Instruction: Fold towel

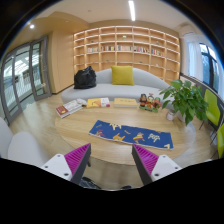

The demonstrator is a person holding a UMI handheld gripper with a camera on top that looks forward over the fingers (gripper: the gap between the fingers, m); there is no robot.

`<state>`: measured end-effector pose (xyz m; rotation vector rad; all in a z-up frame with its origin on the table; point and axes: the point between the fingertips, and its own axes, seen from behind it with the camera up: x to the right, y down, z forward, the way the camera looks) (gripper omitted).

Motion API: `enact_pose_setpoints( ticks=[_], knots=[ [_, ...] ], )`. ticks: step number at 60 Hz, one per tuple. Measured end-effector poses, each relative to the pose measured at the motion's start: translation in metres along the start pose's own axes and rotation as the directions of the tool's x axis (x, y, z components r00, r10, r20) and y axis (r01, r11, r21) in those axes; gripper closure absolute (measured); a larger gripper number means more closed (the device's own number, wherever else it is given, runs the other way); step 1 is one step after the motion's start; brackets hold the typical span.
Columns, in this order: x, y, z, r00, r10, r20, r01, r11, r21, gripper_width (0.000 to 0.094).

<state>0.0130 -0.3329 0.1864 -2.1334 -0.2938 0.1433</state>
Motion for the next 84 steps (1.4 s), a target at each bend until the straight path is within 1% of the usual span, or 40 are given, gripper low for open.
enact_pose_setpoints(
  ticks=[13,18,22,28,36,41,48,54,56,57,59,63,67,68,69,70,75,78,80,84],
  knots=[
    [-0.009,0.022,0.034,1.0,0.003,-0.014,-0.004,0.998,-0.057,0.0081],
    [-0.024,0.027,0.055,1.0,0.01,0.005,-0.01,0.997,-0.079,0.0081],
    [-0.047,0.023,0.08,0.999,0.034,0.021,-0.033,0.998,-0.057,0.0081],
    [-0.064,0.012,0.127,0.998,0.062,0.014,-0.061,0.997,-0.053,0.0083],
    [-0.091,-0.001,0.205,0.994,0.107,-0.014,-0.108,0.993,-0.053,0.0086],
    [-0.098,-0.002,0.248,0.992,0.122,-0.036,-0.124,0.99,-0.073,0.0085],
    [-0.098,0.0,0.308,0.986,0.127,-0.105,-0.137,0.986,-0.093,0.008],
    [-0.09,0.011,0.342,0.981,0.126,-0.15,-0.145,0.982,-0.123,0.0084],
    [-0.087,0.015,0.349,0.979,0.124,-0.164,-0.147,0.98,-0.133,0.011],
    [-0.083,0.011,0.351,0.978,0.111,-0.177,-0.133,0.984,-0.115,0.0154],
    [-0.079,0.009,0.356,0.978,0.081,-0.191,-0.103,0.989,-0.106,0.0298],
    [-0.082,0.006,0.36,0.981,0.078,-0.176,-0.095,0.992,-0.088,0.0528],
    [-0.086,0.003,0.365,0.984,0.042,-0.17,-0.056,0.995,-0.077,0.0725],
    [-0.087,0.002,0.366,0.985,0.033,-0.167,-0.046,0.996,-0.072,0.0792],
    [-0.086,0.001,0.366,0.985,0.023,-0.172,-0.035,0.997,-0.069,0.0879],
    [-0.083,0.0,0.365,0.982,0.014,-0.186,-0.026,0.998,-0.064,0.0907],
    [-0.083,0.001,0.366,0.978,-0.016,-0.206,0.001,0.997,-0.073,0.0914],
    [-0.087,0.002,0.362,0.981,0.005,-0.193,-0.021,0.996,-0.085,0.0924],
    [-0.094,0.002,0.36,0.986,0.035,-0.163,-0.051,0.994,-0.094,0.0925],
    [-0.121,-0.002,0.35,0.99,0.128,-0.058,-0.133,0.985,-0.11,0.0925]
  ],
)
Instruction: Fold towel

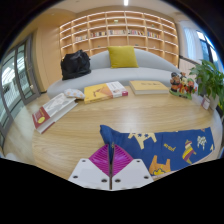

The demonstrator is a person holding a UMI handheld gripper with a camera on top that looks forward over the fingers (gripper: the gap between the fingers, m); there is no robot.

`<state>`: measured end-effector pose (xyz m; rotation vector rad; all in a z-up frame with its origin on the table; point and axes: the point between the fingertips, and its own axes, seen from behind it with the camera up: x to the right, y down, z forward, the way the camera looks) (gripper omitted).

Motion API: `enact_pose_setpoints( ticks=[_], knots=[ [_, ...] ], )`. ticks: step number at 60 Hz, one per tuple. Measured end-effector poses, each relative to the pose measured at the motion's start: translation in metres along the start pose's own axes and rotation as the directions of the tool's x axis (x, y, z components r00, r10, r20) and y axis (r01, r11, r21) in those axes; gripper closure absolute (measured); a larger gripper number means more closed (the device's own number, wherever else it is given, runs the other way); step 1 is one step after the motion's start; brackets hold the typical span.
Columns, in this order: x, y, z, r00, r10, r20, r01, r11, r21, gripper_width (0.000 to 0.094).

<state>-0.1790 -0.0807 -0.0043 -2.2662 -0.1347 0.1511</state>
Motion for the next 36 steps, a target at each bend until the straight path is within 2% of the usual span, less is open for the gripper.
enact_pose_setpoints(
  ticks=[5,12,17,23,26,36],
  knots=[
    [-0.032,-0.023,-0.029,0.993,0.054,0.104,-0.059,0.997,0.043,0.0925],
    [-0.048,-0.081,-0.092,0.963,0.091,0.255,-0.128,0.983,0.134,0.0925],
    [-0.031,-0.118,-0.124,0.945,0.111,0.309,-0.174,0.967,0.185,0.0924],
    [0.03,-0.128,-0.126,0.957,0.125,0.263,-0.182,0.961,0.206,0.0917],
    [0.072,-0.121,-0.116,0.972,0.122,0.201,-0.164,0.965,0.206,0.0913],
    [0.214,-0.054,-0.072,0.988,0.15,-0.027,-0.147,0.985,0.09,0.09]
  ],
)
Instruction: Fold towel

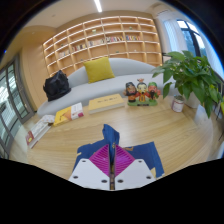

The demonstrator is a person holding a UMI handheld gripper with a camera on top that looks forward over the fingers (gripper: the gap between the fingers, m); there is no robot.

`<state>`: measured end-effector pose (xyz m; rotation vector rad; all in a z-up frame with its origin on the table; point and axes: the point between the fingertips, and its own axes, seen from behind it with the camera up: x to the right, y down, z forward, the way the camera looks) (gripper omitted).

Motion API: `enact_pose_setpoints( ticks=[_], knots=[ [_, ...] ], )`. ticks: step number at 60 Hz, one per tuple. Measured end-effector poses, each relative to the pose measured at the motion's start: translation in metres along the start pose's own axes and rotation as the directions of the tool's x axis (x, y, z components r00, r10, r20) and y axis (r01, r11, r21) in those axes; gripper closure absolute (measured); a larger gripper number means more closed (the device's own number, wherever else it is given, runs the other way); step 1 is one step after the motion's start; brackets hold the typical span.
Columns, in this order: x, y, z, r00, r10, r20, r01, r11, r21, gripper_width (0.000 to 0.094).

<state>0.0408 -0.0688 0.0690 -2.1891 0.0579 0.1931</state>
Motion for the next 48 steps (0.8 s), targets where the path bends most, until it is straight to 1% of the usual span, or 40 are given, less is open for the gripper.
enact_pose_setpoints(
  ticks=[2,4,5,7,8,9,10,12,20,26,35,48],
  knots=[
    [0.022,0.008,0.001,0.999,0.001,-0.038,-0.001,1.0,-0.021,0.0841],
    [0.046,0.016,0.005,0.997,-0.001,-0.076,-0.002,0.999,-0.039,0.0729],
    [0.057,0.02,0.005,0.996,-0.004,-0.093,-0.001,0.999,-0.048,0.0648],
    [0.076,0.026,0.004,0.992,-0.012,-0.127,0.004,0.998,-0.067,0.0446],
    [0.086,0.029,0.004,0.99,-0.014,-0.137,0.005,0.998,-0.063,0.0341],
    [0.094,0.03,0.002,0.989,-0.014,-0.15,0.004,0.998,-0.062,0.0256],
    [0.102,0.029,-0.001,0.986,-0.014,-0.163,0.004,0.998,-0.059,0.0197],
    [0.112,0.024,-0.008,0.983,-0.016,-0.184,0.006,0.998,-0.056,0.013],
    [0.128,0.009,-0.047,0.977,-0.053,-0.206,0.053,0.999,-0.004,0.0083],
    [0.114,0.002,-0.086,0.977,-0.109,-0.183,0.115,0.993,0.024,0.0084],
    [0.087,0.001,-0.14,0.973,-0.18,-0.146,0.188,0.981,0.042,0.0083],
    [0.051,0.023,-0.204,0.971,-0.226,-0.078,0.23,0.972,0.039,0.0083]
  ],
)
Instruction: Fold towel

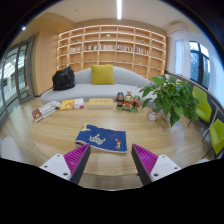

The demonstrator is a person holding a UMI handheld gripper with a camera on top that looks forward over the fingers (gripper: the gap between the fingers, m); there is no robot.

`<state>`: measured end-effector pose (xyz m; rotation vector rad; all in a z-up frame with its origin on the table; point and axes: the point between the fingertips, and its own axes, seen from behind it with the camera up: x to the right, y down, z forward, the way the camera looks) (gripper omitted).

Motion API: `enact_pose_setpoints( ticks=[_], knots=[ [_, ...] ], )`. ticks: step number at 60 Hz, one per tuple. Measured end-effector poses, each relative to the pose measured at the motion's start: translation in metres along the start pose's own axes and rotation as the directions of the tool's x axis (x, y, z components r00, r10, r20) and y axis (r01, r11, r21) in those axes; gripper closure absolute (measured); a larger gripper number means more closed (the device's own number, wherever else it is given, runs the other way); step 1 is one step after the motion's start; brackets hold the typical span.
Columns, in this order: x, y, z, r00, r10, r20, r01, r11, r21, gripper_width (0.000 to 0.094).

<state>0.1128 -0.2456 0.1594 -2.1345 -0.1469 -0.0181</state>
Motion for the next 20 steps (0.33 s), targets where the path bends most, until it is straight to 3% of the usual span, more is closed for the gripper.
enact_pose_setpoints(
  ticks=[20],
  knots=[
    [-0.002,0.02,-0.032,1.0,-0.027,0.009,0.027,1.0,0.007,0.008]
  ],
)
